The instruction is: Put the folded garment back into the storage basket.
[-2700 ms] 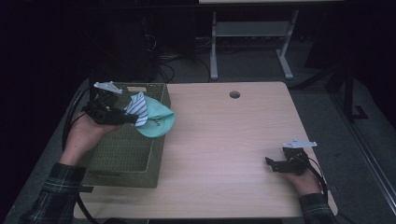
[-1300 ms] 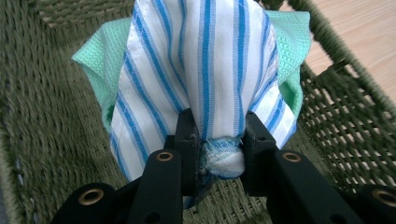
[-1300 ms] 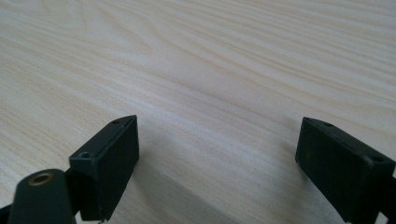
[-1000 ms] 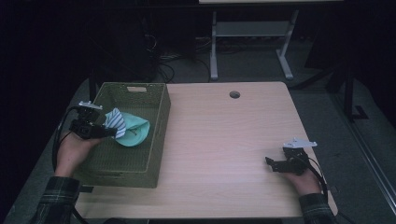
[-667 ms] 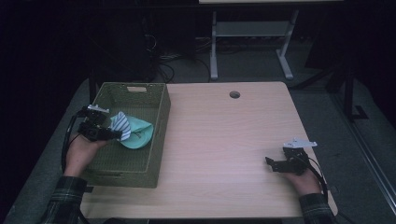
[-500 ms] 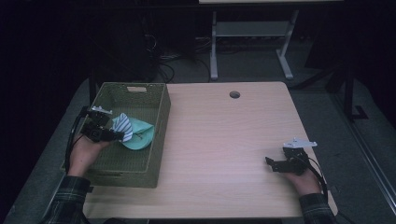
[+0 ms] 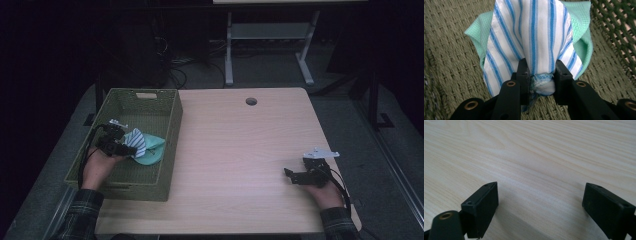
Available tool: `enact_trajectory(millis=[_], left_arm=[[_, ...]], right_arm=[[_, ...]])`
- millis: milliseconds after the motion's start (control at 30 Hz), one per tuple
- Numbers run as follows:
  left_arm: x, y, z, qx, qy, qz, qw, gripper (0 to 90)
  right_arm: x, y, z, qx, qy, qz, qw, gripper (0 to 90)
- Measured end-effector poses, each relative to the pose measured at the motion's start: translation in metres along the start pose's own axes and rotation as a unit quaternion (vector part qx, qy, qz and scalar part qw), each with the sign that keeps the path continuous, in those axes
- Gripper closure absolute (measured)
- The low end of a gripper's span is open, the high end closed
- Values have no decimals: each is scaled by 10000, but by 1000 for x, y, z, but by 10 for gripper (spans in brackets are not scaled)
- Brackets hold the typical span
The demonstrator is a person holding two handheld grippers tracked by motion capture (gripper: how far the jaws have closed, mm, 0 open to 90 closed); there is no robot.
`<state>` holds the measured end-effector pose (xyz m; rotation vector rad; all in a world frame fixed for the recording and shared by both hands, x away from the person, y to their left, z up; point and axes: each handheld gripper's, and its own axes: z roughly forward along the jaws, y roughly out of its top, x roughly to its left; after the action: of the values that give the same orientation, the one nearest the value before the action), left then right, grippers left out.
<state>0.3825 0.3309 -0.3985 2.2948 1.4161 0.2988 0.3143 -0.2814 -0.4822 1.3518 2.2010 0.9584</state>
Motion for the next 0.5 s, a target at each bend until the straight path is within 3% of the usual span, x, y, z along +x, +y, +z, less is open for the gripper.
enact_trajectory(millis=[67,367,500], left_arm=[[1,-2,3,41,-65,-57,10000,701],[0,-3,12,315,-89,29,9995,644],[1,-4,14,351,-92,-37,9993,504]], right_arm=[[0,0,0,-2,1,-5,10000,130],[0,0,0,1,0,4,10000,130],[0,0,0,0,0,4,10000,130]])
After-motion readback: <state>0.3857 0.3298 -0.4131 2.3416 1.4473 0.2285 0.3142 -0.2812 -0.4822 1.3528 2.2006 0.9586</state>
